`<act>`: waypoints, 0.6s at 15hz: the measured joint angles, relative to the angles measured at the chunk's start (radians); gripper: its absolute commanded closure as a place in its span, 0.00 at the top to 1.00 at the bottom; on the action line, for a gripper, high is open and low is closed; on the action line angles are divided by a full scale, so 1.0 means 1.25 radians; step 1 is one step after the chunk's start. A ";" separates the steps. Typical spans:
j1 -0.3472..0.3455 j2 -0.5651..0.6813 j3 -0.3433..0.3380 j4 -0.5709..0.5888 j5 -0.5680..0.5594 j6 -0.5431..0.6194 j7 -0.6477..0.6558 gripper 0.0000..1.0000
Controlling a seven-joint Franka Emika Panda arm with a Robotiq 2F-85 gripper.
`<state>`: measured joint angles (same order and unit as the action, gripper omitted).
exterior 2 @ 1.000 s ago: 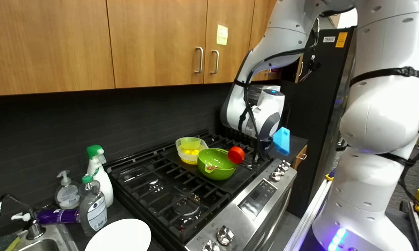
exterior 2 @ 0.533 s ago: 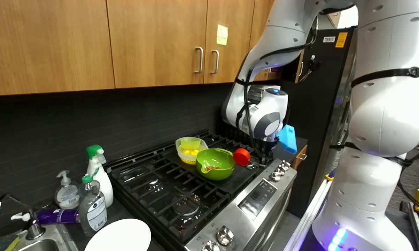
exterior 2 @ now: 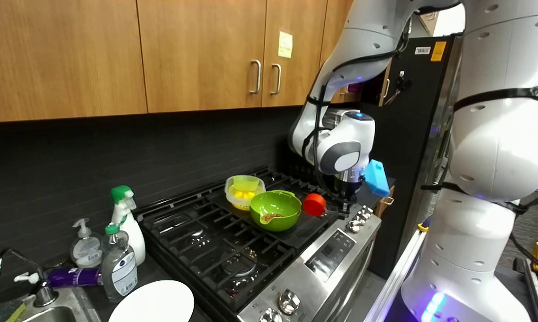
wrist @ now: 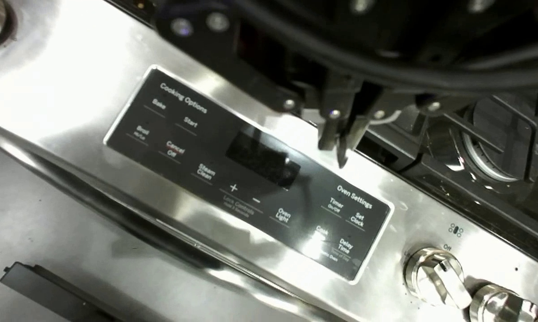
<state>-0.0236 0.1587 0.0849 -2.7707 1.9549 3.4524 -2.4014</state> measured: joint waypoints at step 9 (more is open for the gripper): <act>0.001 -0.079 -0.009 0.002 0.138 -0.001 -0.160 0.01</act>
<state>-0.0223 0.0602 0.0740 -2.7683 2.1276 3.4515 -2.6020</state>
